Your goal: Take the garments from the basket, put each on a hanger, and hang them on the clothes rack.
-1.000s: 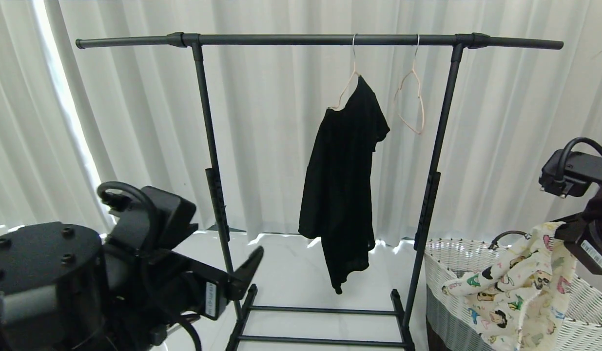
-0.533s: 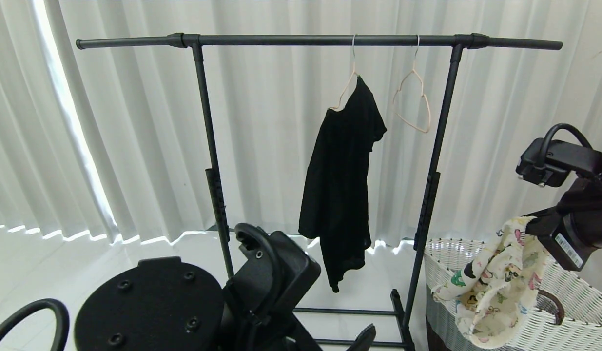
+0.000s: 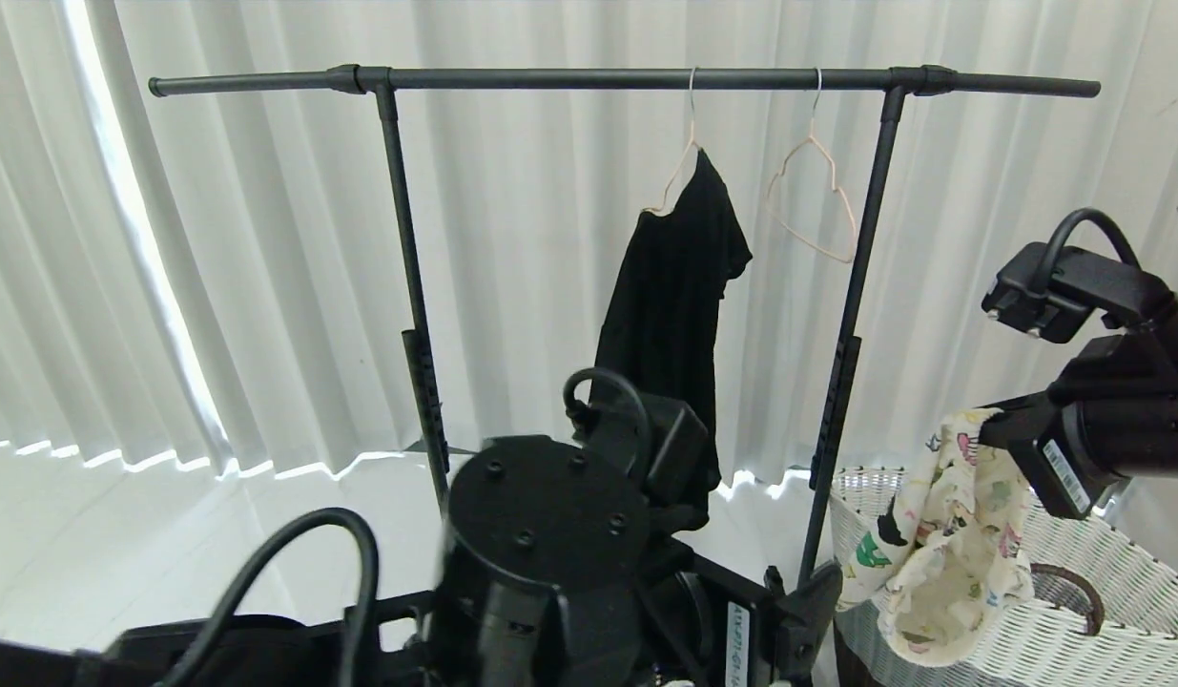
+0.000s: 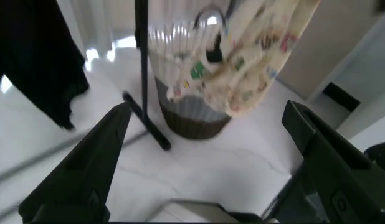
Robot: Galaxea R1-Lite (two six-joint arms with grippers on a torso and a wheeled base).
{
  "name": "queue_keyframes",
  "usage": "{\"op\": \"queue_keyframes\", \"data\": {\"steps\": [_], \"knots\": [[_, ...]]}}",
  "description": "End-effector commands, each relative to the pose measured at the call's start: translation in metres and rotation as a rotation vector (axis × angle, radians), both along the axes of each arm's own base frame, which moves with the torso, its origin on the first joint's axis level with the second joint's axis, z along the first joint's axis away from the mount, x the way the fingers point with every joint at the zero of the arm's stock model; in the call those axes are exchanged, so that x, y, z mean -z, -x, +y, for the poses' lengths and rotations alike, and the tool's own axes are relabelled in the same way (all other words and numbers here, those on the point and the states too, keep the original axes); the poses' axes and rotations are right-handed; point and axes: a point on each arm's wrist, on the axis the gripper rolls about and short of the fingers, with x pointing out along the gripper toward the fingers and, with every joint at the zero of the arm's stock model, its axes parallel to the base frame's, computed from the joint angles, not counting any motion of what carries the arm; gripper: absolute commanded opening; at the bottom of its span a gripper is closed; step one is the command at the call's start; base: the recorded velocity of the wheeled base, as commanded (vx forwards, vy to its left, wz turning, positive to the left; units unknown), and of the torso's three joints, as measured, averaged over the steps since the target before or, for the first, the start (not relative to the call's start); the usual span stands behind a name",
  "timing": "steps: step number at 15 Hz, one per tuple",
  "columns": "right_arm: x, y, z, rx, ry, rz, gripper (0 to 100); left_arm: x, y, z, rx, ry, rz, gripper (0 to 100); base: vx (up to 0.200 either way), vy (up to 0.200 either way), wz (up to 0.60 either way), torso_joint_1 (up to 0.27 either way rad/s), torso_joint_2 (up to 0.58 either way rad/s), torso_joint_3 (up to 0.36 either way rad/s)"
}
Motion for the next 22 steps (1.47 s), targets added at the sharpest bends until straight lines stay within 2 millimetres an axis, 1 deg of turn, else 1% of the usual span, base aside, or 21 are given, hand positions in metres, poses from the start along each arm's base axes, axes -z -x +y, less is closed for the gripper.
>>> {"op": "queue_keyframes", "data": {"steps": [1,2,3,4,5,7,9,11,12,13,15,16,17,18,19,20,22], "knots": [[0.002,-0.005,0.006,-0.007,-0.009,-0.004,0,0.038,-0.012,-0.017,-0.030,-0.064,0.098,100,0.000,0.000,0.00,0.000,0.00,0.000],[0.002,-0.009,0.009,-0.006,-0.023,-0.022,0,0.047,-0.018,-0.020,-0.044,-0.082,0.113,100,0.000,0.000,0.00,0.000,0.00,0.000],[0.002,-0.012,0.011,-0.006,-0.030,-0.033,0,0.051,-0.022,-0.023,-0.052,-0.091,0.119,100,0.000,0.000,0.00,0.000,0.00,0.000],[0.002,-0.013,0.014,-0.014,-0.034,-0.039,0,0.053,-0.028,-0.028,-0.061,-0.086,0.118,100,0.000,0.000,0.00,0.000,0.00,0.000],[0.001,-0.012,0.017,-0.030,-0.039,-0.044,0,0.051,-0.033,-0.034,-0.063,-0.071,0.114,100,0.000,0.000,0.00,0.000,0.00,0.000],[0.001,-0.007,0.023,-0.064,-0.041,-0.047,0,0.055,-0.041,-0.048,-0.070,-0.049,0.124,100,0.000,0.000,0.00,0.000,0.00,0.000],[0.001,-0.004,0.028,-0.089,-0.043,-0.047,0,0.064,-0.042,-0.057,-0.084,-0.033,0.164,100,0.000,0.000,0.00,0.000,0.00,0.000],[0.001,-0.004,0.033,-0.108,-0.041,-0.045,0,0.071,-0.042,-0.057,-0.101,-0.046,0.181,100,0.000,0.000,0.00,0.000,0.00,0.000],[0.001,-0.003,0.041,-0.135,-0.039,-0.041,0,0.073,-0.041,-0.056,-0.117,-0.040,0.197,100,0.000,0.000,0.00,0.000,0.00,0.000],[-0.001,-0.004,0.048,-0.157,-0.043,-0.045,0,0.080,-0.040,-0.052,-0.129,-0.066,0.208,100,0.000,0.000,0.00,0.000,0.00,0.000],[-0.007,-0.006,0.057,-0.177,-0.055,-0.059,0,0.106,-0.036,-0.035,-0.175,-0.169,0.239,100,0.000,0.000,0.00,0.000,0.00,0.000],[-0.011,-0.008,0.060,-0.177,-0.060,-0.067,0,0.122,-0.026,-0.019,-0.192,-0.247,0.269,100,0.000,0.000,0.00,0.000,0.00,0.000],[-0.013,-0.010,0.059,-0.172,-0.063,-0.071,0,0.131,-0.019,-0.007,-0.198,-0.295,0.290,100,0.000,0.000,0.00,0.000,0.00,0.000],[-0.012,-0.012,0.056,-0.153,-0.058,-0.067,0,0.128,-0.010,0.009,-0.204,-0.314,0.301,100,0.000,0.000,0.00,0.000,0.00,0.000],[-0.010,-0.014,0.054,-0.145,-0.052,-0.060,0,0.124,-0.010,0.017,-0.216,-0.310,0.301,100,0.000,0.000,0.00,0.000,0.00,0.000],[-0.011,-0.014,0.054,-0.145,-0.051,-0.059,0,0.118,-0.011,0.020,-0.223,-0.289,0.296,100,0.000,0.000,0.00,0.000,0.00,0.000],[-0.006,-0.018,0.058,-0.143,-0.042,-0.046,0,0.098,-0.009,0.024,-0.198,-0.223,0.280,100,0.000,0.000,0.00,0.000,0.00,0.000]]}}
